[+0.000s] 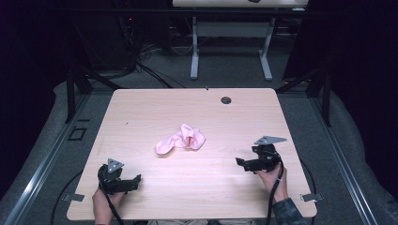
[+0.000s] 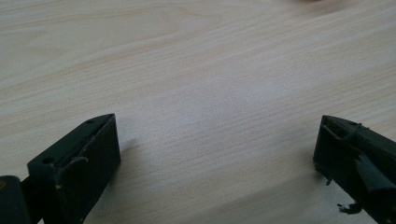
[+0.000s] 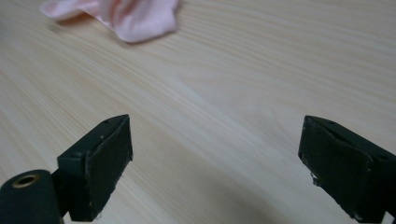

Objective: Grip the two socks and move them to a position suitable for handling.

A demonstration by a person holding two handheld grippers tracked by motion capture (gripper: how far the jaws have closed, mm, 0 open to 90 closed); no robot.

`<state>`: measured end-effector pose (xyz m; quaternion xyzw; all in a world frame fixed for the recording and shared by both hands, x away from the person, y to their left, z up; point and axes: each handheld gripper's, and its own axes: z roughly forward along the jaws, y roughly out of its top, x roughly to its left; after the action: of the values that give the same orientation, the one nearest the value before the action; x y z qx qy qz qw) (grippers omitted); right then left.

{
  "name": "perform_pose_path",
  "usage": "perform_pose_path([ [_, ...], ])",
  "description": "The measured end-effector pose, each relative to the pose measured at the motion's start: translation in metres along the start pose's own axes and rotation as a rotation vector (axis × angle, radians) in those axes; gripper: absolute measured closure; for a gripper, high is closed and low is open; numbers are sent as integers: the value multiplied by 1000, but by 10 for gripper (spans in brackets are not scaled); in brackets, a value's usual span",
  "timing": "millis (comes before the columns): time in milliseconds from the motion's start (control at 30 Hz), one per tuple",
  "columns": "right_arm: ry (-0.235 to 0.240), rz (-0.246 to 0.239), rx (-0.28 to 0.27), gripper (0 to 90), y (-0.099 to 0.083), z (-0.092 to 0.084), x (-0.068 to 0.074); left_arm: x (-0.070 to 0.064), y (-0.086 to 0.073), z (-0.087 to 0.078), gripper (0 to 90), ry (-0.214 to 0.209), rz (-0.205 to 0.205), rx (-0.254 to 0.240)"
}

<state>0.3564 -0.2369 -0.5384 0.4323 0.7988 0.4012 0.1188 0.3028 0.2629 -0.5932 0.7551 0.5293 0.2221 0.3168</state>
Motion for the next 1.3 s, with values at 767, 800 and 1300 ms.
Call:
perform_pose_path([
  [767, 171, -161, 177, 169, 131, 149, 64, 0, 0, -1, 28, 14, -12, -7],
  [800, 159, -155, 205, 256, 133, 161, 65, 0, 0, -1, 31, 12, -11, -8],
  [1300, 158, -136, 102, 793, 132, 110, 66, 0, 0, -1, 41, 14, -9, -7],
])
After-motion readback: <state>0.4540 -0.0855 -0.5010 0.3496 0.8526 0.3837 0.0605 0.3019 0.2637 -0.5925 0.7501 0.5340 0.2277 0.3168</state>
